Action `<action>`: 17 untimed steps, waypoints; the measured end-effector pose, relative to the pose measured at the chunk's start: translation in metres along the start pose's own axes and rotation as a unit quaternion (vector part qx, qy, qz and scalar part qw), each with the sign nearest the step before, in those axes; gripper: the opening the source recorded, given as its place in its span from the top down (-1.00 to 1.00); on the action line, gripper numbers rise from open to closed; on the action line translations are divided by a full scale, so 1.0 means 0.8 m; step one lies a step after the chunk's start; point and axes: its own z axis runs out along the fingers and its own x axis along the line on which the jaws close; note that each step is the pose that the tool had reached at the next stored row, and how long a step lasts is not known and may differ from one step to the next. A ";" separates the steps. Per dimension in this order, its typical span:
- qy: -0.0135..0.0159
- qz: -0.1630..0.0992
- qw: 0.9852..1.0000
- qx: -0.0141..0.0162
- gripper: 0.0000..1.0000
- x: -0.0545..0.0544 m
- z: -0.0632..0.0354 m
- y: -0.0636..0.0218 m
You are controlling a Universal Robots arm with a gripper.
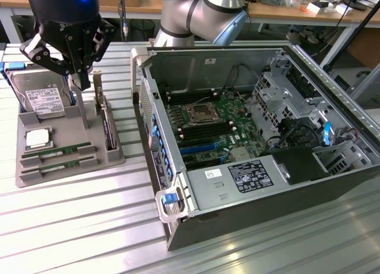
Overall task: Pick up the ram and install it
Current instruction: 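Pick up the ram and move it above insertion slot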
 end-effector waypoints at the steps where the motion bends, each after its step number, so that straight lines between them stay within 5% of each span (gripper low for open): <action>1: 0.000 -0.002 1.000 0.000 0.80 0.000 0.000 0.000; 17: 0.002 -0.052 0.999 -0.001 0.80 0.000 0.000 0.000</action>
